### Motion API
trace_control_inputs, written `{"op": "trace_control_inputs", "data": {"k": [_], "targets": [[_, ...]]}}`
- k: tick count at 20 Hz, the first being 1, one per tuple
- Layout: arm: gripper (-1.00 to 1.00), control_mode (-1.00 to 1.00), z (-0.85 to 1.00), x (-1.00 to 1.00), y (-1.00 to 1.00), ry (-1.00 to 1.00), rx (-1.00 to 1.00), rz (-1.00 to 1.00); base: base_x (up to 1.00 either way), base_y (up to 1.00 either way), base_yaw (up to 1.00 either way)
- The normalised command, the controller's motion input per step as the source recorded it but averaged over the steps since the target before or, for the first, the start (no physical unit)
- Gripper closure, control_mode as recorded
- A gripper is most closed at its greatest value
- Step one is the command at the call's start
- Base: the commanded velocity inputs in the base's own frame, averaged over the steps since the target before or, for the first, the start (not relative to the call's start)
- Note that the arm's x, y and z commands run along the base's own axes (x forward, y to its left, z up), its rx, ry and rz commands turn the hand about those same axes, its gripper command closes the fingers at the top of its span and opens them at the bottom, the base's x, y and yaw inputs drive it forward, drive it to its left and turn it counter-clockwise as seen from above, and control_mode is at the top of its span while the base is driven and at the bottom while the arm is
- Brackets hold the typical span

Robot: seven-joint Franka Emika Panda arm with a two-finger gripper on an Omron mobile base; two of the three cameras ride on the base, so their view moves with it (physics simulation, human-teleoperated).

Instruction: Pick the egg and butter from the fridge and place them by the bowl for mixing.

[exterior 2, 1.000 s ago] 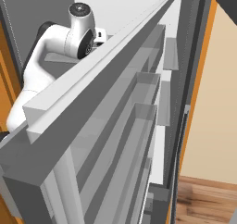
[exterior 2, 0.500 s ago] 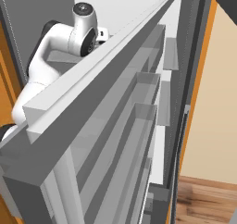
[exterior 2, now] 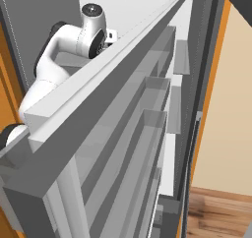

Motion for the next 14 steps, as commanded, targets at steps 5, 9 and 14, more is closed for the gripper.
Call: {"op": "trace_control_inputs", "data": {"k": [5, 9, 14], "targets": [[-1.00, -1.00, -0.07, 0.25, 0.00, 0.02, 0.00, 0.00, 0.00, 0.00, 0.00], [-1.00, -1.00, -0.06, 0.23, 0.00, 0.02, 0.00, 0.00, 0.00, 0.00, 0.00], [-1.00, -1.00, -0.02, 0.23, 0.00, 0.02, 0.00, 0.00, 0.00, 0.00, 0.00]]}}
